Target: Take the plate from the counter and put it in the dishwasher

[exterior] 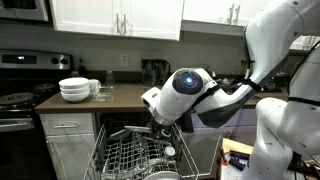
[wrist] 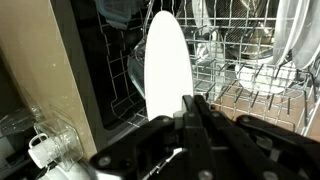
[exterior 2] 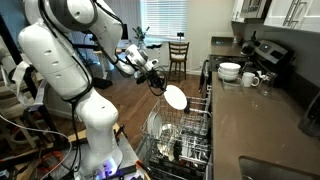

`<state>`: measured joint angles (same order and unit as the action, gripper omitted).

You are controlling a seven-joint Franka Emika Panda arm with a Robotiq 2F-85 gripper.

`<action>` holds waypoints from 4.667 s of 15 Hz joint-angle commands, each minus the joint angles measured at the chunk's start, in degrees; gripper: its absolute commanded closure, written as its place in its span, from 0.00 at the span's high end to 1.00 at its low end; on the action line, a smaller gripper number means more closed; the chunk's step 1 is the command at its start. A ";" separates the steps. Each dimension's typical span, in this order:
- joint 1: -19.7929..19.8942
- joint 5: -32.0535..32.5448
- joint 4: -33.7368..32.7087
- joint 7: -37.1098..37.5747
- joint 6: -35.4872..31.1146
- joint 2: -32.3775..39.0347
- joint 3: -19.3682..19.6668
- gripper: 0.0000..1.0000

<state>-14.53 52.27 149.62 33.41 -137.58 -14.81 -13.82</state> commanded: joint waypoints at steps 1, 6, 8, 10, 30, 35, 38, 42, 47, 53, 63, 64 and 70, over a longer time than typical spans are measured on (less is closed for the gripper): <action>1.15 -0.94 -0.03 -0.75 -0.57 0.00 -0.88 0.01; 0.94 -6.60 -0.19 -3.00 0.07 1.15 -0.16 0.01; 0.93 -10.44 -0.15 -4.56 0.17 1.38 0.04 0.01; 1.08 -14.21 -0.09 -7.08 0.23 1.57 0.23 0.01; 2.27 -25.97 1.69 -28.71 -0.07 3.71 1.60 0.01; 2.57 -34.31 3.13 -37.15 -2.49 3.40 5.19 0.01; 2.35 -39.65 3.33 -41.70 -2.95 3.68 6.65 0.01; 1.76 -46.40 3.03 -46.44 -2.79 3.94 7.40 0.01; 0.99 -52.28 2.80 -51.81 -3.16 5.31 7.47 0.01; 2.11 -54.11 2.50 -56.55 -5.17 9.03 7.97 0.01; 3.67 -55.78 2.45 -61.77 -11.39 14.86 7.53 0.01; 3.83 -56.16 2.42 -62.30 -11.69 15.22 7.43 0.01; 4.99 -61.32 2.19 -67.26 -12.96 16.97 7.08 0.01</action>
<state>-11.20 -5.84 152.32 -29.72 -149.11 1.26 -5.63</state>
